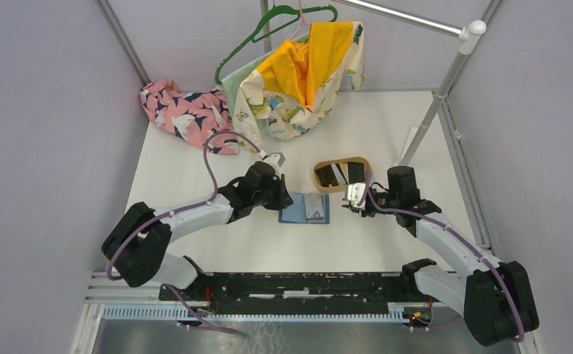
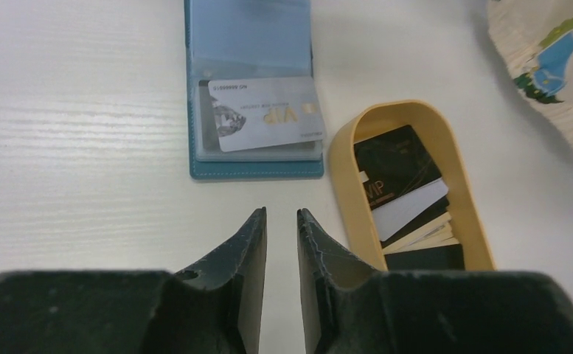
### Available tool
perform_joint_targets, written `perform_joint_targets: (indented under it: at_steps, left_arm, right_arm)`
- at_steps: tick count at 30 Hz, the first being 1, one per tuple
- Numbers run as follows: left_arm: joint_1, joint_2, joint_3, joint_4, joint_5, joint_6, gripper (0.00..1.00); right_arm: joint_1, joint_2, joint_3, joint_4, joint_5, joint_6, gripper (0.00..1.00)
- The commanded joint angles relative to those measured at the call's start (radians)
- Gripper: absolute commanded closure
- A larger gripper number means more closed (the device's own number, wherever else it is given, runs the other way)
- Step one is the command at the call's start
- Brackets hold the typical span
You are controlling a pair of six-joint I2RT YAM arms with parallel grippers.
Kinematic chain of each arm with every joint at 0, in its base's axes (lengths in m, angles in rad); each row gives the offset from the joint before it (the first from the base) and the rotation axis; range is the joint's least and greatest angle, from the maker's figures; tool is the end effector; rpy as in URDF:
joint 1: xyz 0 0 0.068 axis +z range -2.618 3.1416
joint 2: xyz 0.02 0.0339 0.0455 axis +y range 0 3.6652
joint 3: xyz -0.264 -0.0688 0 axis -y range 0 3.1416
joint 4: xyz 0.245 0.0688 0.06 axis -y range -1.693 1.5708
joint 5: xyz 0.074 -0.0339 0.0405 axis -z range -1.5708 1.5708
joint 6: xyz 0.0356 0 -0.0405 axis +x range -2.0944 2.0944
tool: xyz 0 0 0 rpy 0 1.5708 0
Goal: Put the credit cards into the card holder
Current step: Insert the credit card into the card holder.
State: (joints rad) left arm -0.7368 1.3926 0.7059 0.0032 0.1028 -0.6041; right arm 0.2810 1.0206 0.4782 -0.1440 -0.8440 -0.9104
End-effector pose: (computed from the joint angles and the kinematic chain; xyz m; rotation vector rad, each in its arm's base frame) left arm 0.2090 -0.1946 0.1953 0.2164 2.3768 -0.8007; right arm 0.1832 0.0806 0.2016 -1.4789 1.4215 0.5626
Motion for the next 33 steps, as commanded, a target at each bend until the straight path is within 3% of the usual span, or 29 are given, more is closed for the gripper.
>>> perform_joint_targets:
  at_steps: [1, 6, 17, 25, 33]
  left_arm:
    - [0.002, 0.071, 0.047, 0.021, -0.124, 0.096, 0.98]
    - [-0.002, 0.170, 0.055, 0.101, -0.107, 0.104, 0.98]
    - [-0.040, 0.323, 0.139, 0.158, -0.072, 0.103, 0.98]
    - [-0.065, 0.392, 0.194, 0.111, -0.077, 0.104, 0.98]
    - [-0.103, 0.405, 0.222, 0.106, -0.057, 0.109, 0.98]
  right_arm:
    - [0.013, 0.055, -0.013, 0.044, 0.032, -0.069, 0.74]
    - [0.067, 0.133, 0.001, 0.089, 0.097, -0.046, 0.81]
    - [0.187, 0.310, 0.046, 0.188, 0.381, 0.039, 0.81]
    - [0.238, 0.394, 0.074, 0.219, 0.474, 0.083, 0.80]
    - [0.266, 0.457, 0.106, 0.238, 0.443, 0.151, 0.80]
